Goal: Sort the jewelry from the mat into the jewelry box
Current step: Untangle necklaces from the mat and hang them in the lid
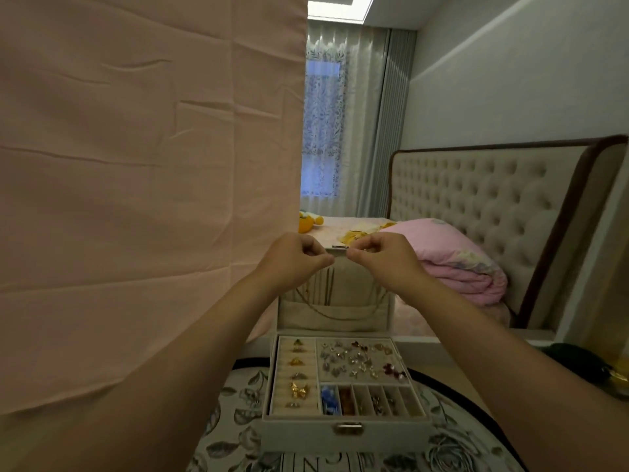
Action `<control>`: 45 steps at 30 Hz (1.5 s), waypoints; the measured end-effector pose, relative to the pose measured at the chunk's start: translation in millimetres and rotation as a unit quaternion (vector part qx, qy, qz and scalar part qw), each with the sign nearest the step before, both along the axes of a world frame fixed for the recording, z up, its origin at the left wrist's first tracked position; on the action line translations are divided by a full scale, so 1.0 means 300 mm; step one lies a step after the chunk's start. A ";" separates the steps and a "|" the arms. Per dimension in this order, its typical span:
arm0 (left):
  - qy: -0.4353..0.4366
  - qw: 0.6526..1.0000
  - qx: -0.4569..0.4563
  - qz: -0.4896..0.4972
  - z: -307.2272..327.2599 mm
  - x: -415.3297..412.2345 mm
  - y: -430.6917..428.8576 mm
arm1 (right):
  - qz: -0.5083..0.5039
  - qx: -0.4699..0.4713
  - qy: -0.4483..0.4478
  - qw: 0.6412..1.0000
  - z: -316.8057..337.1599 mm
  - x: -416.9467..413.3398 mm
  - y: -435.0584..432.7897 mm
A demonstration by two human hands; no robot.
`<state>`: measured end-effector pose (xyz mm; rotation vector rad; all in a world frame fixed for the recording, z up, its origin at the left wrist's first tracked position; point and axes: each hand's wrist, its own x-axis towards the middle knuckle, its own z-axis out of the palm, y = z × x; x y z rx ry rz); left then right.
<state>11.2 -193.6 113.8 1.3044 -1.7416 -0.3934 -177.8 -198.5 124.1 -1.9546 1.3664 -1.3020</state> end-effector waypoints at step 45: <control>0.000 0.988 0.154 0.031 -0.214 -0.127 -0.078 | -0.005 0.237 0.206 0.949 -0.277 0.002 -0.095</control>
